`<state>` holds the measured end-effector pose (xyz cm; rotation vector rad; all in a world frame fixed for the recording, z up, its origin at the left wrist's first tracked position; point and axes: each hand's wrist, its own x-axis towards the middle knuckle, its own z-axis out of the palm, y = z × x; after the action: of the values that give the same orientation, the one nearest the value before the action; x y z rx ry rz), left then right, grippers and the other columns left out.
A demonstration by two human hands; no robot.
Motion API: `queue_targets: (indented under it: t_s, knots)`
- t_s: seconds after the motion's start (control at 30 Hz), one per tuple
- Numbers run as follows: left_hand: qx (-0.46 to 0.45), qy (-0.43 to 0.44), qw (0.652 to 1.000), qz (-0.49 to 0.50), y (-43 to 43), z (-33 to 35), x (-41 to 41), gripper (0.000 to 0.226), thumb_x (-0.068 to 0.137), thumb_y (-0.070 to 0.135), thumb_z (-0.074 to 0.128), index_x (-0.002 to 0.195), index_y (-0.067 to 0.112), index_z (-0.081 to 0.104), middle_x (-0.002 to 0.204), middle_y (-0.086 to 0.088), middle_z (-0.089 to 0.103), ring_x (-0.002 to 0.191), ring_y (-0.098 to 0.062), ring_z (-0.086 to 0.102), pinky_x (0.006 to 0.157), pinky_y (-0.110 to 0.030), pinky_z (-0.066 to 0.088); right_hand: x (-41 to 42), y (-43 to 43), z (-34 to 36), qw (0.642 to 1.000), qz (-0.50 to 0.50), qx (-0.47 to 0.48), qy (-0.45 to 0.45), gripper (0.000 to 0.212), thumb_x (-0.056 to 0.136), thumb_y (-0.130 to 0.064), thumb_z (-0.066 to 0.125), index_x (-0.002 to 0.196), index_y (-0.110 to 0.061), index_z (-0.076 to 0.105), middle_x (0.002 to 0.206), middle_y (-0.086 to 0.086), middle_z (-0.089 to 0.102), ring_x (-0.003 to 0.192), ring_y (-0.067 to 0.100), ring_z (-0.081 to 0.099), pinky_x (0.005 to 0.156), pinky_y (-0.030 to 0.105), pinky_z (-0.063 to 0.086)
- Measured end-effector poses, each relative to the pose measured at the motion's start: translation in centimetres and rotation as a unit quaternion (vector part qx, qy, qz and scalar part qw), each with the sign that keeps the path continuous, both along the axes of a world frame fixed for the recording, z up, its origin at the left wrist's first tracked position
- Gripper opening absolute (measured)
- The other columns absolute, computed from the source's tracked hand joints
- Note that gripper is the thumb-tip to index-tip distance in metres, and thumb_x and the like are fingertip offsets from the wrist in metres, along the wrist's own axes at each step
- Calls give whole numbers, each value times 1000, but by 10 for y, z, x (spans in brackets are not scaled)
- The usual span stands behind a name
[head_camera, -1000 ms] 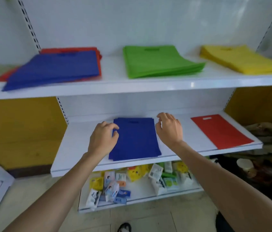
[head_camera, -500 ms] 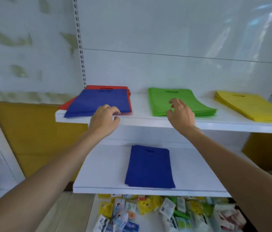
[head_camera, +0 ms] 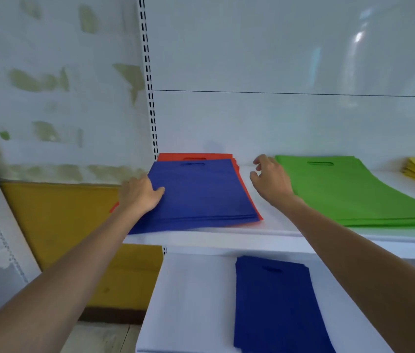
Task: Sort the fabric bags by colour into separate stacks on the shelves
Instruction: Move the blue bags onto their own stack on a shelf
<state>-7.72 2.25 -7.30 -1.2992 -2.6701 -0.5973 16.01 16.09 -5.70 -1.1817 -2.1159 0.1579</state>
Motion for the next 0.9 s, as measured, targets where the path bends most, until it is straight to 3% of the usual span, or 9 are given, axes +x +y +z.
queue_targets:
  t_s: [0.13,0.23,0.4,0.63,0.7,0.8,0.9]
  knots:
    - [-9,-14,1000,-19,30,-2,-21,48,87,46,53,109,4,57,114,-14,57,108,-33,50,92,-36,37,-40,27,-5,995,-28,-94,-22,36,91,-24,52,116,2,51,120,22,55,110,35,52,87,35,41]
    - [-10,-25,1000,-14,48,-7,-33,43,83,51,52,87,8,55,103,-14,59,97,-32,50,87,-36,36,-62,35,-21,983,-72,-167,-23,47,94,-35,49,119,6,48,125,23,50,116,37,48,92,37,39]
    - [14,-38,999,-4,50,-8,-33,53,85,50,57,113,5,52,115,-15,54,111,-32,49,94,-38,39,-64,40,-32,989,-89,-122,-7,29,93,-23,53,109,1,51,115,17,57,105,34,53,77,32,37]
    - [84,-63,994,-26,51,-9,-35,49,84,37,64,115,1,50,113,-14,58,103,-31,56,80,-37,45,-65,33,-29,995,-81,-61,13,18,91,-8,45,108,-3,48,110,14,56,100,33,50,69,31,32]
    - [78,-32,996,-17,49,-9,-32,42,87,39,60,107,3,53,108,-12,60,95,-30,58,72,-35,44,-65,32,-29,996,-67,-42,29,19,86,0,43,104,-2,49,107,15,55,97,31,47,69,30,30]
    - [73,13,997,6,44,-12,-27,36,91,39,50,80,5,49,98,-14,60,70,-25,51,57,-31,37,-62,30,-30,988,-34,-106,102,31,81,4,42,111,-3,45,95,12,52,85,30,48,66,31,33]
    - [90,-17,996,6,40,-11,-25,33,92,35,51,98,2,51,105,-17,52,78,-26,50,64,-31,38,-58,30,-28,970,-24,-162,180,44,82,0,43,123,-14,42,97,6,52,82,25,50,68,31,41]
